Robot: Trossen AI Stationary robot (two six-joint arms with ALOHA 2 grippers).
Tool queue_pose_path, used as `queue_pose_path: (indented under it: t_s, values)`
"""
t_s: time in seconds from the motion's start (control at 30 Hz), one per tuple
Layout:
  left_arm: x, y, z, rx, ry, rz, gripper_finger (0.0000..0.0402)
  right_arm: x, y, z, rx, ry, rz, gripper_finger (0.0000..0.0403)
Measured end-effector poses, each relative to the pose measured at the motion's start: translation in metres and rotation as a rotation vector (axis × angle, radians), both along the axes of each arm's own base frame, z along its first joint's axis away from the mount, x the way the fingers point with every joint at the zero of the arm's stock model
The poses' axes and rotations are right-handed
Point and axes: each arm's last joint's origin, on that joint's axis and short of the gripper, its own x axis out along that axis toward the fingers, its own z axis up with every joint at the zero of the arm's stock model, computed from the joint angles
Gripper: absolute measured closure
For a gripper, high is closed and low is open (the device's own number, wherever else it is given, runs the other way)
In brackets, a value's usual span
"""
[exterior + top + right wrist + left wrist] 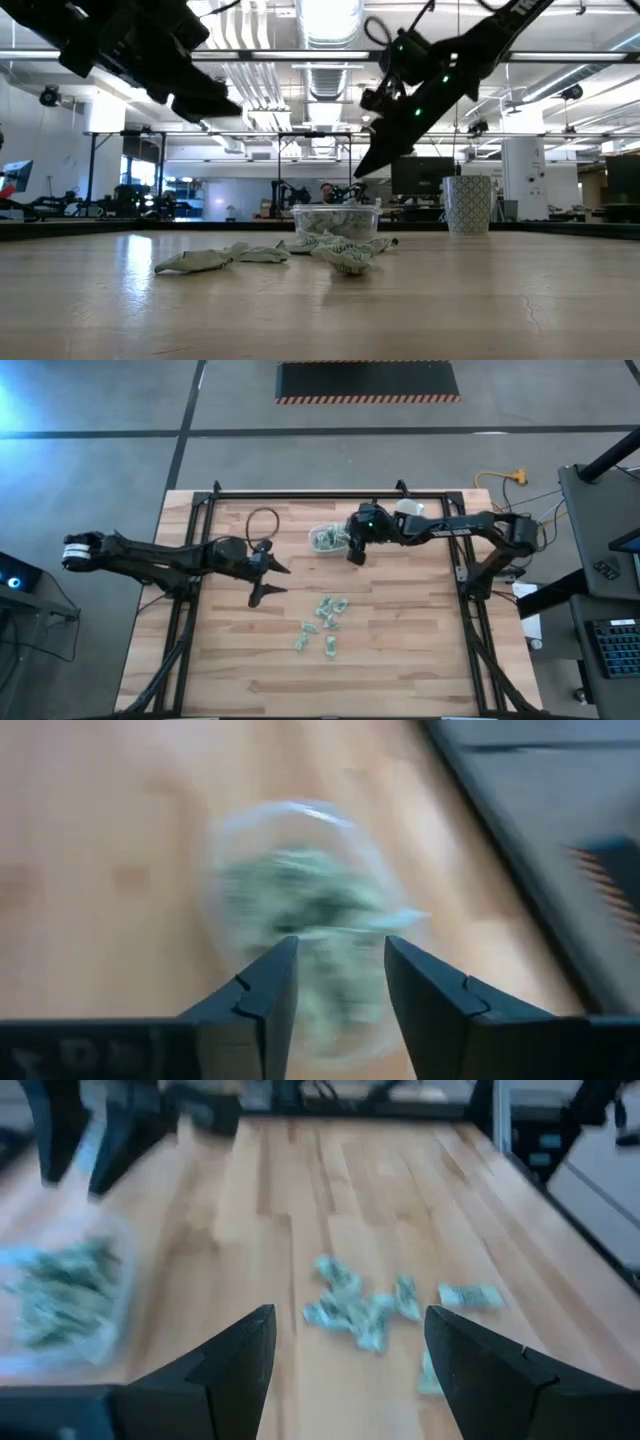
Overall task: Pick and place Stevia / Truvia into bins
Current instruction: Put the stevia packet into the transparent container
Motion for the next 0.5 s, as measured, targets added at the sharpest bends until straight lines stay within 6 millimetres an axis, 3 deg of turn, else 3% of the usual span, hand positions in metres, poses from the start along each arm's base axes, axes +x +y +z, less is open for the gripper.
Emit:
queue_pose_path:
  t_s: [0.23, 0.5]
  values:
    - [0.021, -0.018, -0.029, -0.004, 0.006, -0.087, 0.0162, -0.013, 0.031, 0.010, 0.195, 0.009, 0.295, 0.0267]
    - [0.039, -0.047, -0.059, 0.010, 0.107, -0.204, 0.0162, -0.021, 0.062, 0.004, 0.251, 0.067, 0.381, 0.0280]
